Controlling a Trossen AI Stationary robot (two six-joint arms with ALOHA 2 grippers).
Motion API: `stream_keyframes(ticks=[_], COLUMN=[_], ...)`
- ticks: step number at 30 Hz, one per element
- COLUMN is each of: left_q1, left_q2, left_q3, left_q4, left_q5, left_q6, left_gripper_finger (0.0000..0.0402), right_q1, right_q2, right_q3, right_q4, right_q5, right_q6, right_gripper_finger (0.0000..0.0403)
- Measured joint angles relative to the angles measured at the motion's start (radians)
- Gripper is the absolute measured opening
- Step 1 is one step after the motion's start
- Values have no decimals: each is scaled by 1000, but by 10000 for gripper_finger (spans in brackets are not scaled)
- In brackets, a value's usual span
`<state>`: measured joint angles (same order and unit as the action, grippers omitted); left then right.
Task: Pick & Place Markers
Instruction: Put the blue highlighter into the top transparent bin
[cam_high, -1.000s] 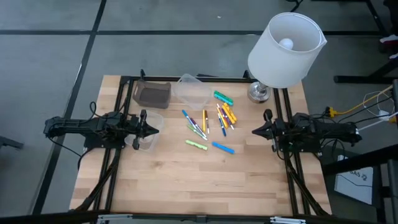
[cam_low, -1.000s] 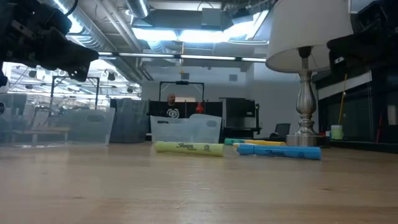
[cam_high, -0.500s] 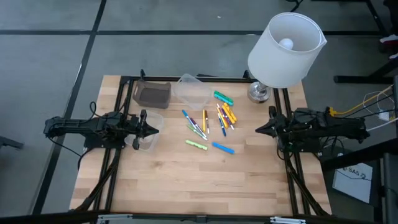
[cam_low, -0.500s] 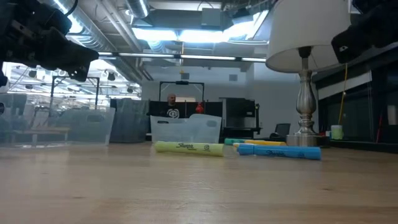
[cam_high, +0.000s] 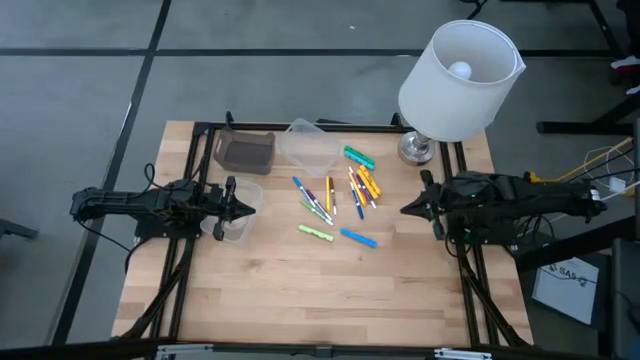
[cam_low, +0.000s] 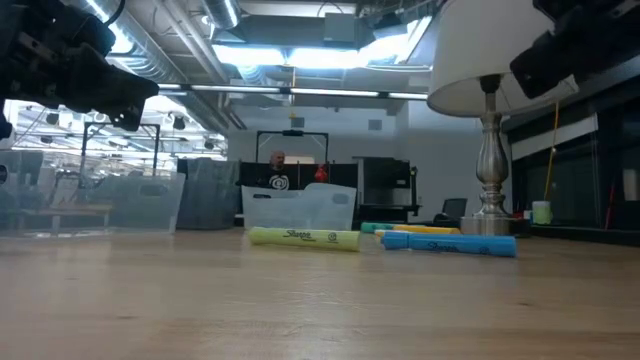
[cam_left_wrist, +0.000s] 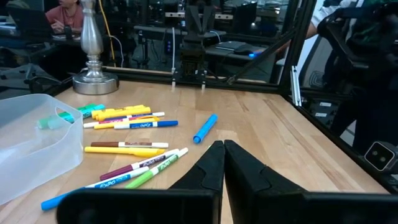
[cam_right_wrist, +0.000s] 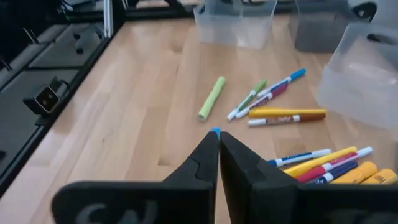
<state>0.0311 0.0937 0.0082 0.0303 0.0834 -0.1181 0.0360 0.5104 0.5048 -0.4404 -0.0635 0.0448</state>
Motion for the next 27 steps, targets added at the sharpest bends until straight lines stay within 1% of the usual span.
stream_keyframes(ticks=[8,15,21,27], left_q1=[0,0,0,0], left_q2=[0,0,0,0], left_q3=[0,0,0,0], left_q4=[0,1,1,2], left_q5=[0,0,0,0], left_q6=[0,0,0,0], left_gripper_finger=[6,6,6,6], right_q1=[34,61,113,167], right_q2=[219,395,483,517], right_q3=[98,179,235,260], right_q4=[-52,-51,-51,-51], right_q5=[0,0,0,0], right_q6=[0,0,0,0], right_gripper_finger=[17,17,17,17])
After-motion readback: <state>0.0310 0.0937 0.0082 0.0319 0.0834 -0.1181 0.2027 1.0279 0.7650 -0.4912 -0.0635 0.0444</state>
